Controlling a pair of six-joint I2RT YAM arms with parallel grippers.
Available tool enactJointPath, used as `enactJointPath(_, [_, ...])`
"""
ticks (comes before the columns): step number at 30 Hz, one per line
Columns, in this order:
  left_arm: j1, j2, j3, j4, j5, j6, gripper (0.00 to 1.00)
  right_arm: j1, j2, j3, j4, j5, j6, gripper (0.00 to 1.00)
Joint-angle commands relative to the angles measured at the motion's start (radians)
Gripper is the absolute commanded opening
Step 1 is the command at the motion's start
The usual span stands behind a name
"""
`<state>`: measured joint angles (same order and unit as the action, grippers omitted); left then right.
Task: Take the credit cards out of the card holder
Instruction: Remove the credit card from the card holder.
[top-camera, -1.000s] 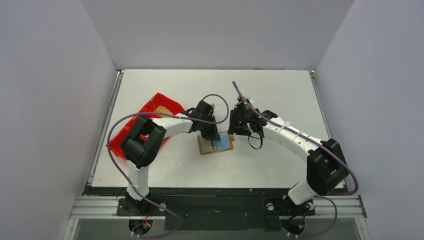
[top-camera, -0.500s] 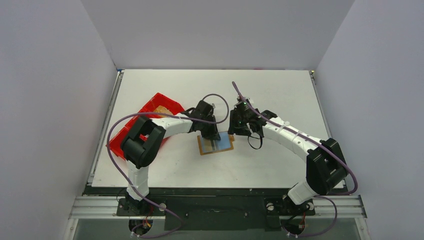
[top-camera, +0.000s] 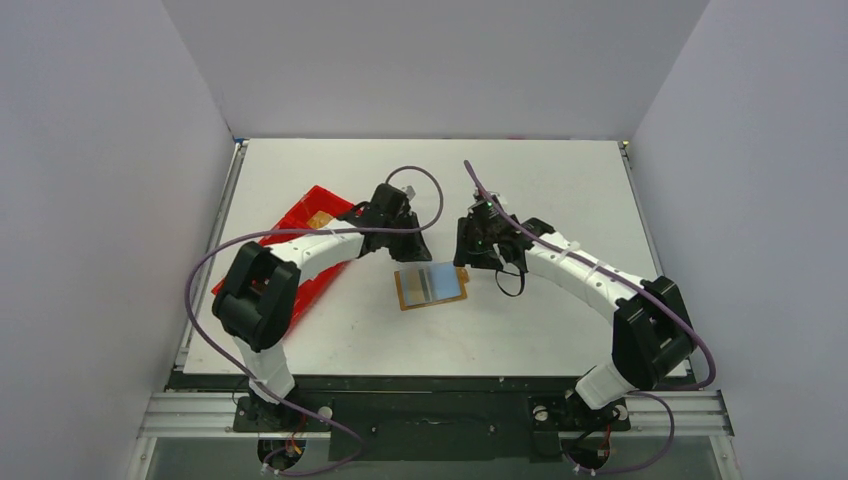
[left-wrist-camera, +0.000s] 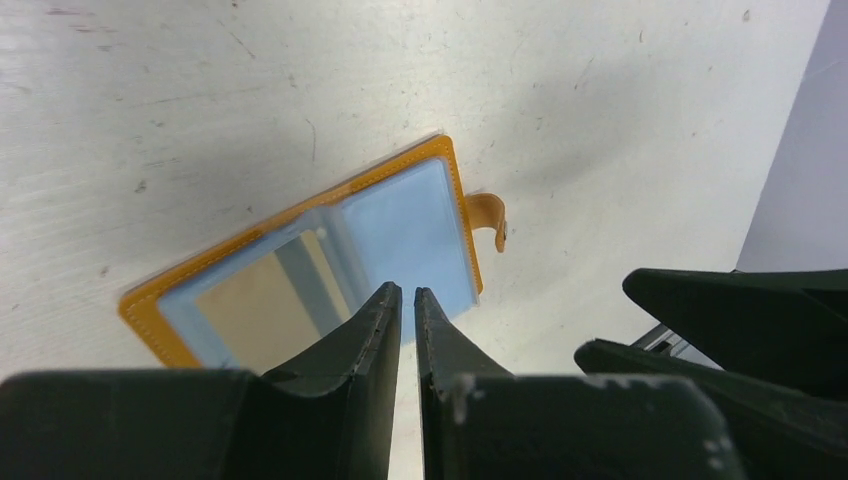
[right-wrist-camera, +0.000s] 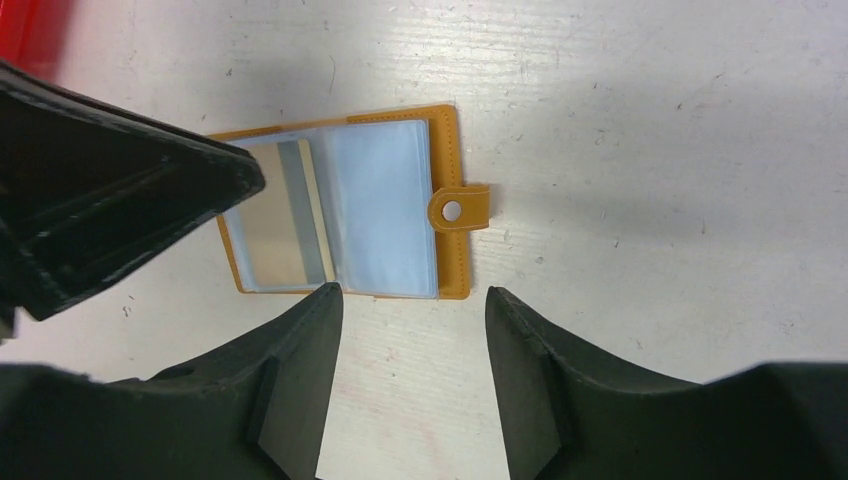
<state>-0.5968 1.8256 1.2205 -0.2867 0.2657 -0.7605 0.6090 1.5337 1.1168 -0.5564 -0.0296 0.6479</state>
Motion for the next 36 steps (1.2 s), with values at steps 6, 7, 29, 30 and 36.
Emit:
enactJointPath(6, [0.086,-0.174,-0.090,-0.020,-0.002,0.045,0.22,0.002,0.016,0.060,-0.007,0.026,-0.007,0.56])
enactJointPath(7, [0.098,-0.181,-0.095,-0.023,-0.002,0.048,0.23,0.003,0.018,0.062,-0.007,0.026,-0.007,0.57])
enactJointPath(29, [0.195,-0.368,-0.295,-0.042,-0.037,0.050,0.38,0.183,0.269,0.257,-0.017,0.012,-0.032,0.55])
enactJointPath(30, [0.196,-0.370,-0.298,-0.042,-0.036,0.050,0.38,0.186,0.276,0.262,-0.017,0.009,-0.033,0.54])
enactJointPath(36, [0.202,-0.377,-0.309,-0.042,-0.031,0.049,0.38,0.202,0.340,0.284,-0.012,-0.005,-0.045,0.50])
